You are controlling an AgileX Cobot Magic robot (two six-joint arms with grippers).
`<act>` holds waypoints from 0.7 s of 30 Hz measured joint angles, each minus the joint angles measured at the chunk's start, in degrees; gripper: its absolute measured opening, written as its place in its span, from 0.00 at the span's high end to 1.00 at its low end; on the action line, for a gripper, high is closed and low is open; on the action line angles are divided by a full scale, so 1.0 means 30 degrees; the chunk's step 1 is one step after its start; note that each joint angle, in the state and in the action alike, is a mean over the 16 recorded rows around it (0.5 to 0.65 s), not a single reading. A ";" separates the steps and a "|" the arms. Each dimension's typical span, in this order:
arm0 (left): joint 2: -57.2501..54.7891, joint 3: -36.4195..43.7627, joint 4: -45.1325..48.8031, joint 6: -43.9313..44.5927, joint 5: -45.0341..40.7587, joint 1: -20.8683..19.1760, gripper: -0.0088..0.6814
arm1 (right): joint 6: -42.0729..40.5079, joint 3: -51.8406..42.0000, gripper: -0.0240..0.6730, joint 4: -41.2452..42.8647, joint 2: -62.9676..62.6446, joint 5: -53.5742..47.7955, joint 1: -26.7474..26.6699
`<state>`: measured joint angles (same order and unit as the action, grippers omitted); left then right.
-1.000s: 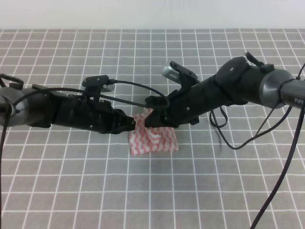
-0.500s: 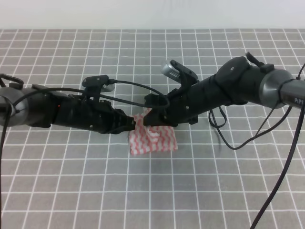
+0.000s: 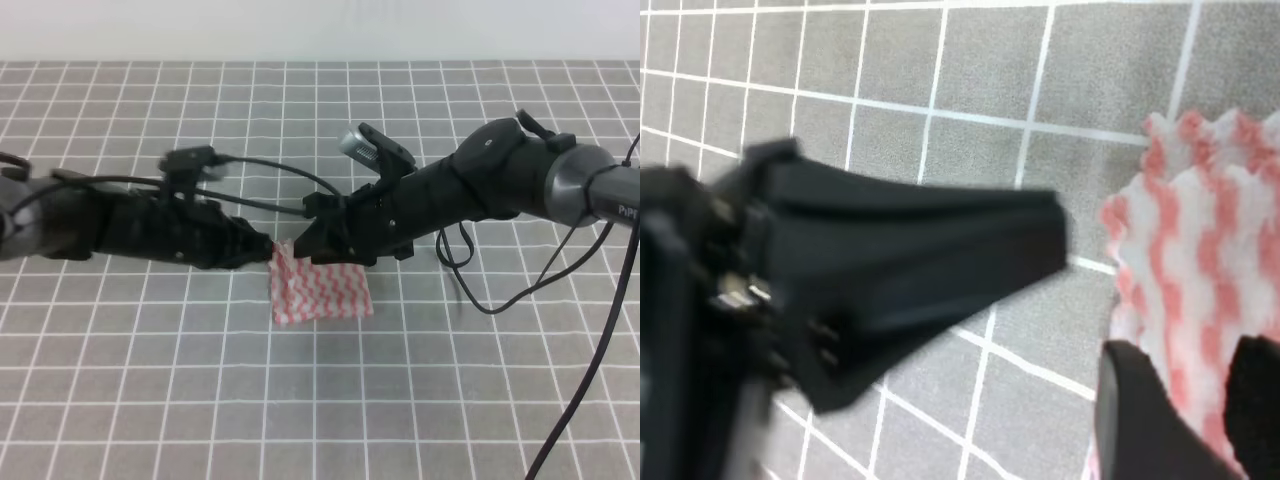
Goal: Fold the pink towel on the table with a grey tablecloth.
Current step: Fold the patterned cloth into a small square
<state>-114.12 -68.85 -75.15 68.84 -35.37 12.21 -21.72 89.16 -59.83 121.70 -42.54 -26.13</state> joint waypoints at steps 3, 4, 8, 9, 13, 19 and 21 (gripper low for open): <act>0.0324 -0.0002 0.0027 -0.0014 -0.0136 -0.0313 0.99 | 0.0002 0.0169 0.71 0.0430 0.0009 -0.0154 0.0008; 0.0423 0.0000 0.0039 -0.0019 -0.0192 -0.0415 0.99 | 0.0004 0.0226 0.71 0.0625 0.0009 -0.0202 0.0012; 0.0777 0.0002 0.0101 -0.0049 -0.0414 -0.0775 0.99 | 0.0031 0.0456 0.74 0.1583 0.0000 -0.0467 0.0012; 0.0845 0.0002 0.0118 -0.0058 -0.0464 -0.0842 0.99 | 0.0038 0.0511 0.76 0.1831 0.0000 -0.0547 0.0012; 0.1019 0.0002 0.0184 -0.0110 -0.0648 -0.0980 0.99 | 0.0067 0.0670 0.82 0.2797 -0.0008 -0.0772 -0.0056; 0.1021 0.0002 0.0262 -0.0178 -0.0777 -0.0937 0.99 | 0.0124 0.0718 0.92 0.3854 -0.0022 -0.0718 -0.0289; 0.1021 0.0000 0.0267 -0.0199 -0.0771 -0.0921 0.99 | 0.0134 0.0718 0.95 0.4047 -0.0010 -0.0675 -0.0370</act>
<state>-111.05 -68.85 -74.35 68.24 -37.68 9.45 -21.32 91.32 -47.69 121.67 -44.57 -27.24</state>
